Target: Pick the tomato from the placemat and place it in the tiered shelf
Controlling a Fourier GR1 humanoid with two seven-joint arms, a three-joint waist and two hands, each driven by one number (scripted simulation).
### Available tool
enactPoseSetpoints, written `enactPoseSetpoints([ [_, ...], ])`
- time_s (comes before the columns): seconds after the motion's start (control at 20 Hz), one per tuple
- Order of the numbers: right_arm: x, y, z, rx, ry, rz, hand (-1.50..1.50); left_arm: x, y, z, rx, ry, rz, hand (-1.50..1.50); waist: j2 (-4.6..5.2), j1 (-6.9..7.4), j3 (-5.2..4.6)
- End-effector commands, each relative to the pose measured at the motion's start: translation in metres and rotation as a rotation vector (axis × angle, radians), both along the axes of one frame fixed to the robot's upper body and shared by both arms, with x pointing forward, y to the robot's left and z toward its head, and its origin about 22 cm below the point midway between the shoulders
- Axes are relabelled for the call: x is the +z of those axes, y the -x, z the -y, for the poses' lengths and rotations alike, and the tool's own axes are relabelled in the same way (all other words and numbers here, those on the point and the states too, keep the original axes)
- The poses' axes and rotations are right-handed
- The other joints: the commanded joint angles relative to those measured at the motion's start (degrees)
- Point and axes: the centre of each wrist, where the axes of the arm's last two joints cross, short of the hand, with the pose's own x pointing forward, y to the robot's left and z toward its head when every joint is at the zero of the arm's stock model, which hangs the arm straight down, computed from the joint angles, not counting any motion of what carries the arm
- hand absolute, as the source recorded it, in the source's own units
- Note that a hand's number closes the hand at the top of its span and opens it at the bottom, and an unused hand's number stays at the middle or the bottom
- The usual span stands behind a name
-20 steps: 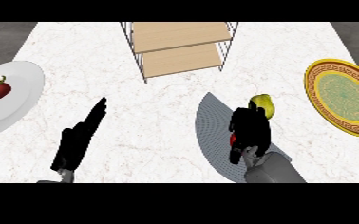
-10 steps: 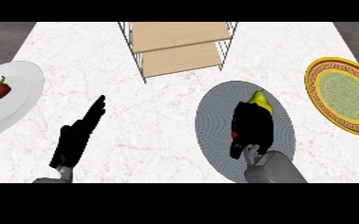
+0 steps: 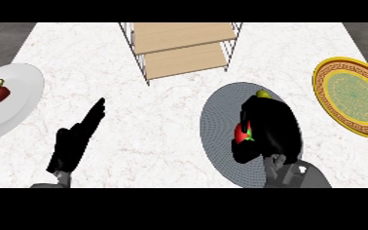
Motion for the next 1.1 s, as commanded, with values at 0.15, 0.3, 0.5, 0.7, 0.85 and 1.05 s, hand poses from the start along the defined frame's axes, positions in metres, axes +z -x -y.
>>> enactPoseSetpoints([
  [0.15,0.093,0.010,0.013,-0.043,-0.013,0.273,1.50,-0.008,-0.002,0.008,-0.001,-0.006,-0.004,0.00,0.04,-0.17,-0.10],
  [0.3,0.109,0.014,0.010,-0.059,-0.177,0.413,1.50,-0.021,-0.002,0.009,0.015,-0.011,-0.014,0.00,0.19,-0.15,-0.11],
  [0.5,0.138,-0.012,0.009,-0.071,-0.231,0.463,1.50,-0.014,0.004,-0.006,0.010,0.000,-0.004,0.00,0.25,0.59,-0.07],
  [0.7,0.181,-0.029,-0.025,-0.080,-0.227,0.507,1.50,-0.003,-0.003,-0.003,0.003,-0.021,-0.003,0.00,0.21,0.96,-0.11],
  [0.85,0.189,-0.074,-0.013,-0.113,-0.213,0.507,1.50,-0.010,-0.004,-0.003,-0.024,0.001,0.009,0.00,0.44,1.21,-0.10],
  [1.05,0.201,-0.109,-0.008,-0.144,-0.179,0.513,1.50,-0.005,-0.001,0.019,-0.016,-0.001,0.005,0.00,0.46,1.48,-0.07],
])
